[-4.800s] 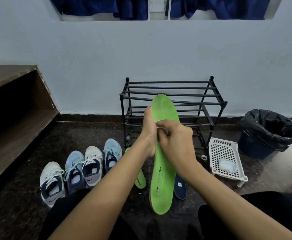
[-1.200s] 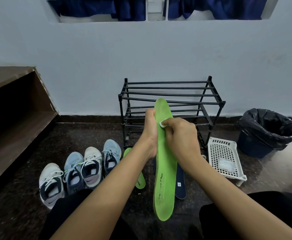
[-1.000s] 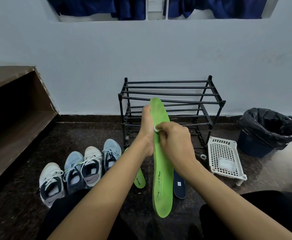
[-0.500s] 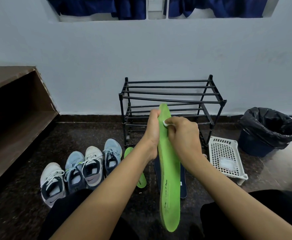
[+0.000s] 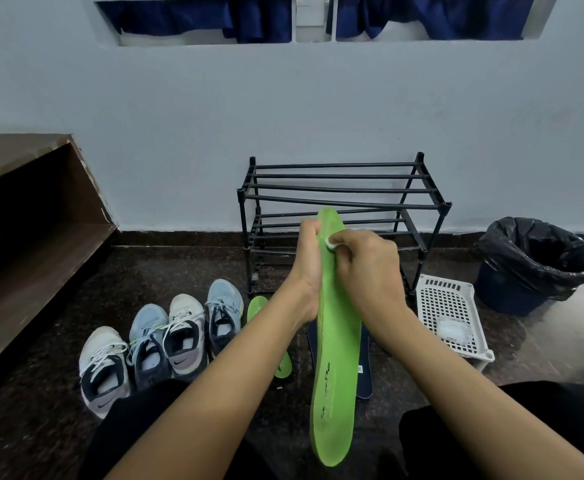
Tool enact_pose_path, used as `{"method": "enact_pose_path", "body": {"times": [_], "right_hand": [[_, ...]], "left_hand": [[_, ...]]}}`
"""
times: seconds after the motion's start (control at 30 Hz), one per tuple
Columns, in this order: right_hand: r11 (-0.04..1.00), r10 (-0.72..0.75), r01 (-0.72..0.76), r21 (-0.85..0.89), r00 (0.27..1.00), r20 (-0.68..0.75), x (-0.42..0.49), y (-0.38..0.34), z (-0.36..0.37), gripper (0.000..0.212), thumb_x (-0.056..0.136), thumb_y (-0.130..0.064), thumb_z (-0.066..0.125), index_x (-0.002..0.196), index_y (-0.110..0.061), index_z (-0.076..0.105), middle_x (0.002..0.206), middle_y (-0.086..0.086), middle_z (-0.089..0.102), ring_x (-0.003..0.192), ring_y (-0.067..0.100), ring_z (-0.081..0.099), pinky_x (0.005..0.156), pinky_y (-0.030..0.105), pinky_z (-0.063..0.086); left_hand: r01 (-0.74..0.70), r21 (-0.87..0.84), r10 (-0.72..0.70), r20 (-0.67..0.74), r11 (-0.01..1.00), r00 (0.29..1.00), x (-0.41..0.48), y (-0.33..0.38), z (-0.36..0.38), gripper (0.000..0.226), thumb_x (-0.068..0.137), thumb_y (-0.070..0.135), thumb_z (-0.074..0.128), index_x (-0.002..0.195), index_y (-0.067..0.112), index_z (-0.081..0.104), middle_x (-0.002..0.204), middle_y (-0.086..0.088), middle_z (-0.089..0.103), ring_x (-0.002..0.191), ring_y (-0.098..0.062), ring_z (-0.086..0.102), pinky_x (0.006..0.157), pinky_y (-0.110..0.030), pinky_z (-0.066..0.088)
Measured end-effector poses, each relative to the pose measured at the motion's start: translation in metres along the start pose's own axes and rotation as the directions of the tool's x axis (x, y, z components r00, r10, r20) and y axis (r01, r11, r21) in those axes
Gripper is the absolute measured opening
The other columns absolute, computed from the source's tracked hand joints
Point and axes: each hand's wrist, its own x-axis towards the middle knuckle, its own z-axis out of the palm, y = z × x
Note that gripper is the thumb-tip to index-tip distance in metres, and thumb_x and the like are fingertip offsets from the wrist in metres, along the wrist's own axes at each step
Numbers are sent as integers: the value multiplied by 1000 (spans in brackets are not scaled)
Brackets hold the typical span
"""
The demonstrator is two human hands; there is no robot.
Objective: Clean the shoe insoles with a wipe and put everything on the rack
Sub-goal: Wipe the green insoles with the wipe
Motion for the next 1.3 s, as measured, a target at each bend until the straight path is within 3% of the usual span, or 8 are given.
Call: {"method": "enact_pose_path", "body": {"times": [0.2, 0.37, 0.5, 0.7, 0.9, 1.03, 1.1, 1.3], "right_hand": [[1000, -6, 6, -18, 1000, -25, -2, 0, -3, 22, 83, 1, 58, 95, -10, 73, 92, 9, 72, 87, 30, 64, 80, 33, 46], [995, -93, 93, 44, 996, 2, -19, -10, 6, 23, 75, 7, 62, 88, -7, 74, 83, 10, 72, 75, 31, 66, 72, 36, 54], [991, -30, 28, 130, 1000, 10, -13, -10, 0, 22, 78, 4, 63, 90, -10, 75, 87, 5, 73, 79, 21, 66, 79, 20, 46], [999, -25, 27, 25, 998, -55, 5, 0, -8, 22, 81, 0, 60, 94, -10, 74, 92, 9, 72, 87, 27, 66, 84, 34, 50], [996, 53, -49, 80, 998, -42, 2, -5, -14, 23, 82, -1, 60, 95, -13, 75, 94, 5, 73, 86, 23, 66, 86, 33, 49], [990, 32, -34, 139, 999, 20, -14, -15, -6, 22, 81, 0, 63, 95, -12, 75, 93, 6, 73, 84, 22, 67, 86, 31, 50], [988, 28, -34, 152, 999, 43, -18, -17, -3, 22, 82, -1, 63, 97, -11, 75, 94, 5, 73, 86, 21, 67, 86, 27, 49], [990, 32, -34, 135, 999, 20, -4, -11, -8, 22, 81, 0, 62, 95, -11, 75, 92, 6, 73, 84, 21, 67, 85, 27, 49]], "left_hand": [[17, 4, -17, 41, 1000, 999, 5, -2, -3, 58, 90, 55, 31, 52, 19, 58, 54, -1, 54, 48, -19, 51, 52, -23, 39], [-12, -83, 13, 10, 996, 1000, 9, 4, -8, 63, 87, 51, 30, 106, 7, 70, 79, -6, 61, 66, -21, 55, 59, -26, 42], [-31, -72, 32, 7, 997, 999, 8, 5, -7, 48, 85, 52, 31, 89, 15, 60, 73, -3, 55, 63, -19, 52, 57, -26, 39], [-9, 35, 7, 63, 999, 998, 4, -4, 2, 60, 90, 55, 30, 54, 19, 62, 55, -3, 56, 51, -20, 54, 54, -26, 41], [6, 40, -10, 90, 999, 996, 6, -6, -1, 58, 89, 57, 31, 61, 17, 62, 61, -4, 57, 56, -22, 54, 57, -28, 41], [-6, -39, 7, 33, 999, 999, 12, 0, -6, 66, 87, 55, 29, 106, 7, 70, 84, -8, 60, 73, -23, 57, 61, -27, 45], [-12, -82, 14, 19, 997, 1000, 12, 3, -8, 66, 85, 52, 30, 112, 6, 68, 83, -7, 59, 70, -21, 55, 59, -26, 43], [-7, 14, 7, 22, 1000, 1000, 5, -1, -4, 57, 89, 57, 31, 63, 17, 63, 64, -4, 58, 61, -22, 55, 58, -28, 43]]}}
